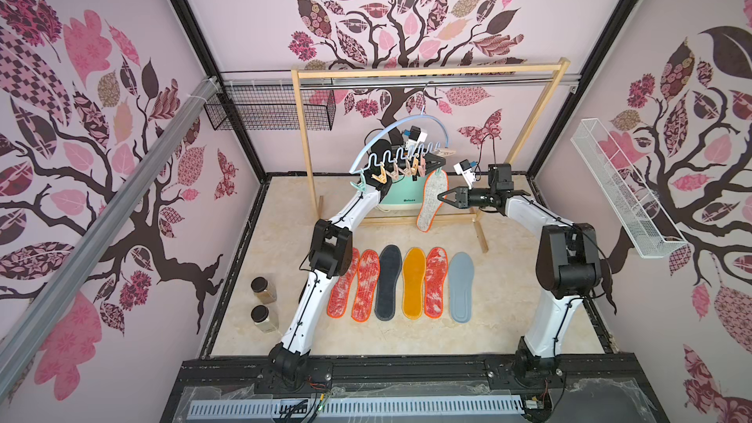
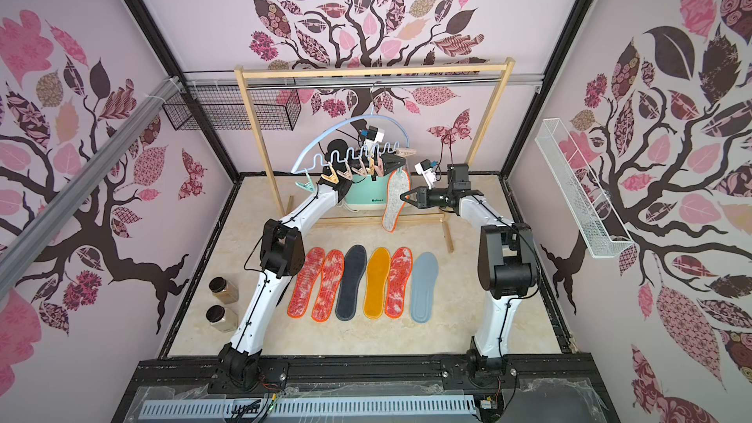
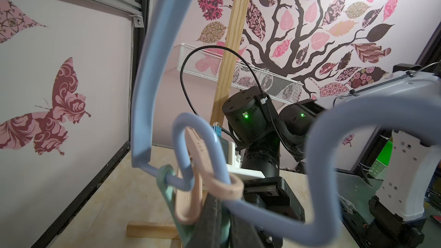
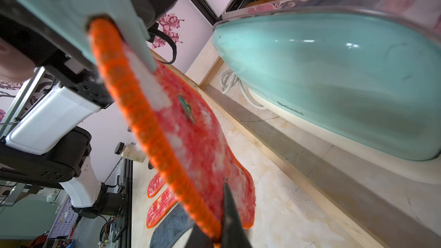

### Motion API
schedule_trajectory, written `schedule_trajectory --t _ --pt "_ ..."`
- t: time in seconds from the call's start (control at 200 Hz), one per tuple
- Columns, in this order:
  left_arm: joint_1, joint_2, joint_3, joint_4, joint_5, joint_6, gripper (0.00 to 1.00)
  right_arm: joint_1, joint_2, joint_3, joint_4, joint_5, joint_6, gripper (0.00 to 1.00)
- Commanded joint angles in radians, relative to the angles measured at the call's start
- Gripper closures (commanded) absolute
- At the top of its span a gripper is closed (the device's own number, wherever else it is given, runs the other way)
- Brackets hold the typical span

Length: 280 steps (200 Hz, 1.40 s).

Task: Take the shoe insoles off the hanger
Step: Remove the insole from the hanger, then open the clamp at the hanger.

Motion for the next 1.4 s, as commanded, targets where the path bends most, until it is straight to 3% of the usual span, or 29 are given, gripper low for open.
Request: schedule_trajectory --t 0.0,0.485,0.535,0.62,0.86,1.005,1.396 --pt "0.029 -0.055 -0.002 0.052 -0.048 -0.017 1.0 -0.015 -0.038 -0.022 0.0 0.021 0.031 1.0" --pt "0.026 -0.091 -0.058 0.115 -0.062 -0.08 1.0 0.006 -0.045 -0.001 0.002 0.017 0.042 1.0" --pt "0.026 -0.098 -0.064 0.092 -0.057 -0.062 0.93 0.006 -0.048 -0.003 0.001 0.016 0.042 1.0" --pt "0.027 -0.101 -0.064 0.075 -0.045 -0.045 0.7 0.006 -0.048 0.0 -0.004 0.017 0.039 1.0" --pt "0.021 -0.083 -0.037 0.074 -0.022 -0.055 0.62 0.006 -0.048 0.01 -0.019 0.013 0.034 1.0" --pt "0.02 -0.07 -0.027 0.059 -0.009 -0.032 0.42 0.007 -0.046 0.024 -0.042 -0.021 0.018 1.0" --pt "0.046 -0.073 -0.098 0.039 0.072 0.031 0.38 0.011 -0.059 0.027 -0.058 -0.062 -0.005 1.0"
